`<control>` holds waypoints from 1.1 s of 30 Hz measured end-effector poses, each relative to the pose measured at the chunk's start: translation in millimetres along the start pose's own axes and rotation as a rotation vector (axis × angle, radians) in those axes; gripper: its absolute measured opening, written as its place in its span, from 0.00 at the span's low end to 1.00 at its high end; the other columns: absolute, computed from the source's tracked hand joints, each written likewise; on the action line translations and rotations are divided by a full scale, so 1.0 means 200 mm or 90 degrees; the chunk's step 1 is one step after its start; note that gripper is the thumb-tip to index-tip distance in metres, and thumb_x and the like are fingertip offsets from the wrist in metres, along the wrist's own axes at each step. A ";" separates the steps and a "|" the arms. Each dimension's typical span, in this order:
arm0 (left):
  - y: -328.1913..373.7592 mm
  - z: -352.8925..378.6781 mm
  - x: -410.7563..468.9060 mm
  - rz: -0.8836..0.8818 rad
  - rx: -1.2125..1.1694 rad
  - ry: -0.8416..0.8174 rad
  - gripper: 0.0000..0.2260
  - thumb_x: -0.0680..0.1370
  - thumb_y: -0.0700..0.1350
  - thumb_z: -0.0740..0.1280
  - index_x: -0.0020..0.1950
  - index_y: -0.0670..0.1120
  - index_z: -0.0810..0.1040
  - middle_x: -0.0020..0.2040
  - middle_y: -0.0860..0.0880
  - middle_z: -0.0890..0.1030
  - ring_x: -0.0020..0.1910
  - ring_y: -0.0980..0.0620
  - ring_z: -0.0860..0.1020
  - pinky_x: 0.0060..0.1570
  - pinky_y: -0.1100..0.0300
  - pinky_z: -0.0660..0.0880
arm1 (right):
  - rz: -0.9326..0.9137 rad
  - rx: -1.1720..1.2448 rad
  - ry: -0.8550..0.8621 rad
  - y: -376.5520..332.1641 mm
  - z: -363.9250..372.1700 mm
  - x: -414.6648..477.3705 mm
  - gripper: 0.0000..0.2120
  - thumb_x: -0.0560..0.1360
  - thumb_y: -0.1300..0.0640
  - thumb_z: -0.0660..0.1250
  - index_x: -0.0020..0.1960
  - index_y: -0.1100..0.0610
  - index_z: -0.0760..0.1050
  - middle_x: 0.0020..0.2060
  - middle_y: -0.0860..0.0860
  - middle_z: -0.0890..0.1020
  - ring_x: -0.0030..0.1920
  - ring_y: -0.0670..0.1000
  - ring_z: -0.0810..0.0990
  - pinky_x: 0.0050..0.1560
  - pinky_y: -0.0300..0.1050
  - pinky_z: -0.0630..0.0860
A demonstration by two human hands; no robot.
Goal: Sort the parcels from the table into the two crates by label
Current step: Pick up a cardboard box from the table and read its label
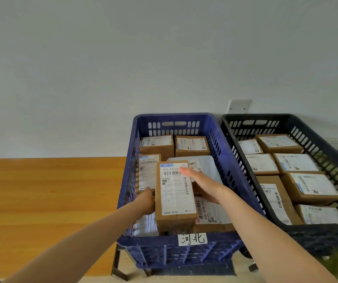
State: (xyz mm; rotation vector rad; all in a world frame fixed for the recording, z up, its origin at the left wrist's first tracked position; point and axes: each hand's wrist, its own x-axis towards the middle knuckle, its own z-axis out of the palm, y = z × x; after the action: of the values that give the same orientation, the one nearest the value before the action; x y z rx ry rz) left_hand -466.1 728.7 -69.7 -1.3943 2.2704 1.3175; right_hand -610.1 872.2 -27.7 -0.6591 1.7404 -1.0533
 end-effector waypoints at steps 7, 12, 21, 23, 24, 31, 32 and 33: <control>0.05 -0.08 -0.19 -0.067 -0.257 -0.210 0.19 0.82 0.52 0.55 0.42 0.44 0.79 0.38 0.44 0.82 0.31 0.48 0.80 0.34 0.55 0.80 | 0.024 -0.031 -0.022 -0.02 0.02 0.02 0.31 0.69 0.28 0.60 0.64 0.45 0.75 0.62 0.44 0.79 0.64 0.49 0.73 0.72 0.54 0.61; 0.06 -0.09 -0.15 -0.092 -0.354 -0.261 0.38 0.71 0.75 0.52 0.59 0.45 0.79 0.56 0.40 0.82 0.55 0.40 0.81 0.45 0.45 0.80 | 0.030 0.018 -0.018 0.00 0.00 0.00 0.32 0.66 0.24 0.60 0.62 0.41 0.76 0.64 0.44 0.78 0.67 0.51 0.72 0.73 0.58 0.58; 0.28 -0.22 -0.13 0.066 -0.294 -0.282 0.35 0.63 0.64 0.73 0.65 0.48 0.74 0.54 0.47 0.81 0.55 0.36 0.78 0.62 0.39 0.72 | -0.050 0.233 0.071 -0.04 -0.10 -0.04 0.18 0.80 0.42 0.58 0.59 0.51 0.77 0.50 0.51 0.85 0.51 0.50 0.84 0.49 0.45 0.78; 0.32 -0.20 -0.09 0.059 -0.341 -0.233 0.35 0.60 0.64 0.75 0.63 0.51 0.76 0.56 0.47 0.82 0.57 0.45 0.78 0.62 0.39 0.72 | -0.064 0.247 0.092 -0.06 -0.11 -0.03 0.16 0.80 0.45 0.60 0.60 0.52 0.77 0.51 0.51 0.85 0.52 0.51 0.84 0.51 0.47 0.78; 0.34 -0.19 -0.08 0.048 -0.356 -0.213 0.33 0.62 0.64 0.75 0.62 0.51 0.76 0.56 0.47 0.82 0.58 0.43 0.78 0.62 0.38 0.72 | -0.065 0.246 0.097 -0.07 -0.11 -0.03 0.16 0.79 0.46 0.62 0.63 0.53 0.76 0.53 0.52 0.84 0.55 0.52 0.83 0.53 0.49 0.78; 0.34 -0.24 -0.09 0.004 -0.264 -0.232 0.43 0.59 0.67 0.75 0.69 0.52 0.67 0.61 0.42 0.75 0.58 0.40 0.76 0.51 0.41 0.78 | -0.045 0.187 0.153 -0.06 -0.07 0.00 0.25 0.77 0.44 0.65 0.72 0.44 0.63 0.61 0.48 0.77 0.59 0.53 0.78 0.56 0.55 0.78; 0.33 -0.24 -0.09 0.003 -0.222 -0.248 0.46 0.58 0.67 0.76 0.72 0.55 0.63 0.63 0.42 0.73 0.59 0.39 0.75 0.51 0.40 0.78 | -0.045 0.176 0.165 -0.06 -0.06 0.01 0.27 0.78 0.45 0.64 0.74 0.43 0.60 0.62 0.47 0.75 0.59 0.52 0.77 0.56 0.54 0.78; 0.33 -0.25 -0.10 0.005 -0.180 -0.255 0.48 0.59 0.67 0.76 0.73 0.58 0.59 0.65 0.43 0.71 0.60 0.38 0.74 0.52 0.39 0.77 | -0.046 0.156 0.173 -0.06 -0.05 0.01 0.28 0.78 0.45 0.64 0.75 0.42 0.57 0.62 0.46 0.73 0.60 0.51 0.76 0.56 0.52 0.77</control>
State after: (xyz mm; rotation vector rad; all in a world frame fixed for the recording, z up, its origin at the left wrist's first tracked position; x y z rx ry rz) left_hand -492.6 716.0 10.1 -1.0671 1.8833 1.7882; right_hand -621.2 869.1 -17.0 -0.4416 1.7857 -1.4336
